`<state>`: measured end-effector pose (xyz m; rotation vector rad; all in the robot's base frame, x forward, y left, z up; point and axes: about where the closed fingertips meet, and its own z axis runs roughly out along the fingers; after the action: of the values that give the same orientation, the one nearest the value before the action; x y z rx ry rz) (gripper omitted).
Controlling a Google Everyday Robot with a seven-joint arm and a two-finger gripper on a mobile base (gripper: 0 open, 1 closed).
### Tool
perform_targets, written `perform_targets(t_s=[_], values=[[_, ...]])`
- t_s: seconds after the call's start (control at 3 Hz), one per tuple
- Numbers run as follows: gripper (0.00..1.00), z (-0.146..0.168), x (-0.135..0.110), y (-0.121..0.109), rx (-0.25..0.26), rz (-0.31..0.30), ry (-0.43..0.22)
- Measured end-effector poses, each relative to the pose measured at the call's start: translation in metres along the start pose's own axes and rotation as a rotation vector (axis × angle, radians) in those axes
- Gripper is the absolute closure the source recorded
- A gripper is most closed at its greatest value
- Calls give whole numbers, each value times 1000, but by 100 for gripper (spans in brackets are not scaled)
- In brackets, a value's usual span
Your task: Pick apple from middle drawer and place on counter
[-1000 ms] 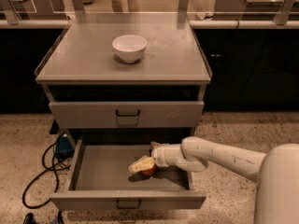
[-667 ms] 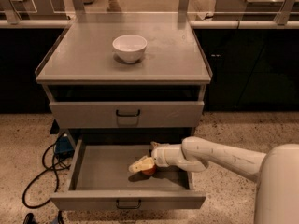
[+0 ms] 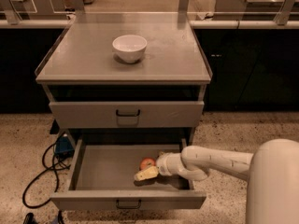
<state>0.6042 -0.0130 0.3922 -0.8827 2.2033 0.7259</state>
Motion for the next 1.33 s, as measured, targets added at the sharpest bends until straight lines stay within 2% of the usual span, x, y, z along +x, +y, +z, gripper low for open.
perform_targets(t_s=[0.33, 0.67, 1.0, 1.33], values=[[0, 8, 7, -3, -16, 26, 13], [0, 8, 7, -3, -16, 26, 13], [16, 8, 7, -3, -16, 26, 13], [38, 8, 7, -3, -16, 26, 13]])
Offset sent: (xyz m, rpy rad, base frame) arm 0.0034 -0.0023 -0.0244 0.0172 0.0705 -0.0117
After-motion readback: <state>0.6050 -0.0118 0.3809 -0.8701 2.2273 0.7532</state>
